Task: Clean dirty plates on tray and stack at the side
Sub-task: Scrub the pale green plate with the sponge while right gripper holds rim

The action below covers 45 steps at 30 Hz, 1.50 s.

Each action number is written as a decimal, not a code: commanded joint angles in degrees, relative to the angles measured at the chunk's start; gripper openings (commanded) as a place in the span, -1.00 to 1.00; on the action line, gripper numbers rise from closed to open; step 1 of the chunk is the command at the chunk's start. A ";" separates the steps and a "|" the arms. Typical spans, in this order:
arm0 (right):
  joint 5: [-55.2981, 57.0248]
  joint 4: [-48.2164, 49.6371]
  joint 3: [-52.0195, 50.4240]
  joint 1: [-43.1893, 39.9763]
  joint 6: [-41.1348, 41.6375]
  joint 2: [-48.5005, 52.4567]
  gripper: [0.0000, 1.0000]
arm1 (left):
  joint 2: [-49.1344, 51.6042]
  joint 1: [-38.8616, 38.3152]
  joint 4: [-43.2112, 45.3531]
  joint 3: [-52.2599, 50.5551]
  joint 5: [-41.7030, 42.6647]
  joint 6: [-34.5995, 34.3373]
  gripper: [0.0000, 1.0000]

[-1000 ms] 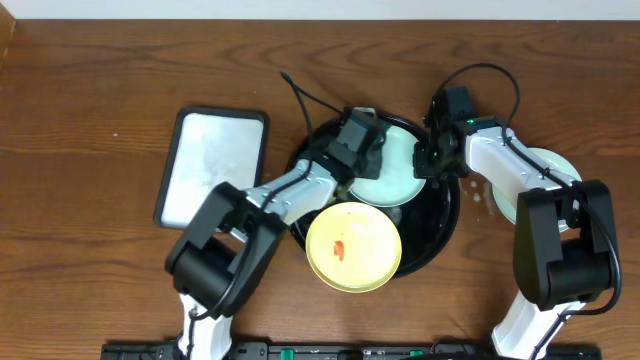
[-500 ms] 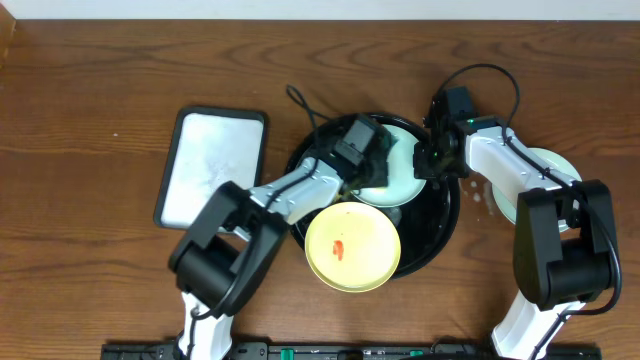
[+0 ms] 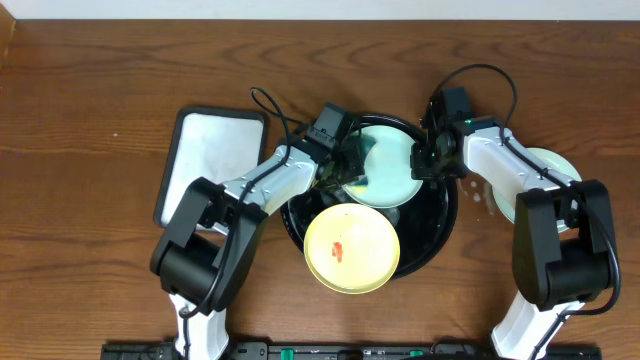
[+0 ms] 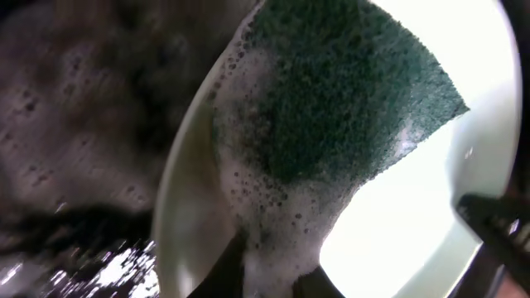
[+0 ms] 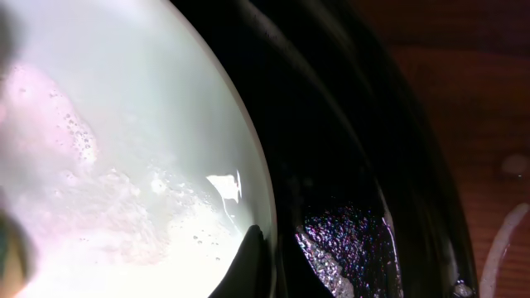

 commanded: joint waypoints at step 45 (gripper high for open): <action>2.19 -1.36 -0.50 0.17 -0.26 1.31 -0.98 | -12.83 2.32 -4.68 1.01 -24.70 27.96 -0.85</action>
